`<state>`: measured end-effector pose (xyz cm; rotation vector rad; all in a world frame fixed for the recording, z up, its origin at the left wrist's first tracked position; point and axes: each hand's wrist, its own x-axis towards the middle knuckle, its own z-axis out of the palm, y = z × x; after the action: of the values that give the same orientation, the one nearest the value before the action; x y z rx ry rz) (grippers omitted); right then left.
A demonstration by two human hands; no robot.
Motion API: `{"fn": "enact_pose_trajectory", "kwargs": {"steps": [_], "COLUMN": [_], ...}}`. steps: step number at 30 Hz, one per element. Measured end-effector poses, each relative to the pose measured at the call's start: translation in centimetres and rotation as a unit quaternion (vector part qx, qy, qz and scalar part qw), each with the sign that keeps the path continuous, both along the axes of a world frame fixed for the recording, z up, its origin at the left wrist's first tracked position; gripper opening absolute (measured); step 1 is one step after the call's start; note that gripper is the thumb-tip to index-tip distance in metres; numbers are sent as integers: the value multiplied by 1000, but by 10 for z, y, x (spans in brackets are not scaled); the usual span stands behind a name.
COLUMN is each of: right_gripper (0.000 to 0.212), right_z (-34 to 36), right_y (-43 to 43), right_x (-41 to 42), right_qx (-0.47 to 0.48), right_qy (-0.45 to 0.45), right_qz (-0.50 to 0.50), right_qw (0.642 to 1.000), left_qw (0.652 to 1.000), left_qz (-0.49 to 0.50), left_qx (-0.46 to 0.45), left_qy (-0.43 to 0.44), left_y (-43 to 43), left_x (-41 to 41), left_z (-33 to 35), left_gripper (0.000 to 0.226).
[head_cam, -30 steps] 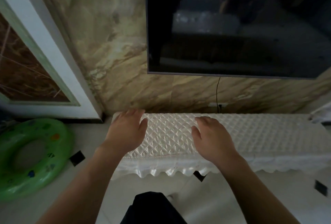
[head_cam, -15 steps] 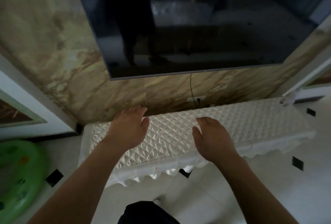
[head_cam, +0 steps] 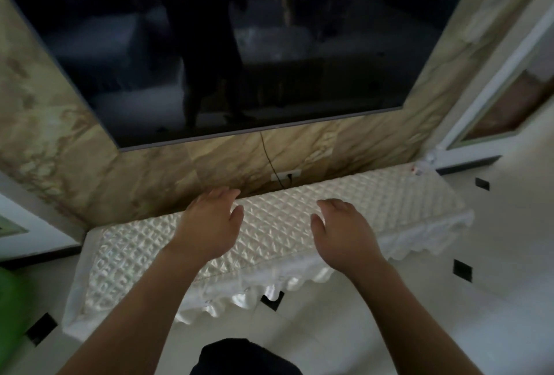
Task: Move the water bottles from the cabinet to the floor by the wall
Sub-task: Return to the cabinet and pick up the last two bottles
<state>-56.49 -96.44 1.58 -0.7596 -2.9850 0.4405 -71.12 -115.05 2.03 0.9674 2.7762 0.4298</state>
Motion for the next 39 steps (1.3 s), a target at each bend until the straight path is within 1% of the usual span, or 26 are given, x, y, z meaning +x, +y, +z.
{"fn": "enact_pose_trajectory", "kwargs": {"steps": [8, 17, 19, 23, 32, 35, 39], "right_gripper": [43, 43, 43, 45, 43, 44, 42], "right_z": [8, 5, 5, 3, -8, -6, -2], "right_y": [73, 141, 160, 205, 328, 366, 412], "right_x": [70, 111, 117, 125, 135, 137, 139], "right_qx": [3, 0, 2, 5, 15, 13, 19], "right_qy": [1, -8, -11, -20, -33, -44, -44], "right_qz": [-8, -27, -25, -26, -33, -33, -36], "right_qw": [1000, 1000, 1000, 999, 999, 998, 998], "left_qw": [1000, 1000, 1000, 999, 999, 999, 999], "left_qz": [-6, -23, -30, -31, -38, -45, -47], "left_qx": [6, -5, 2, 9, 23, 18, 10], "left_qy": [6, 0, -7, -12, -20, -22, -14], "left_y": [76, 149, 169, 213, 339, 378, 422], "left_x": [66, 97, 101, 105, 114, 117, 120], "left_z": [4, -7, -11, -21, -41, -40, -33], "left_gripper": [47, 48, 53, 47, 47, 52, 50]}}
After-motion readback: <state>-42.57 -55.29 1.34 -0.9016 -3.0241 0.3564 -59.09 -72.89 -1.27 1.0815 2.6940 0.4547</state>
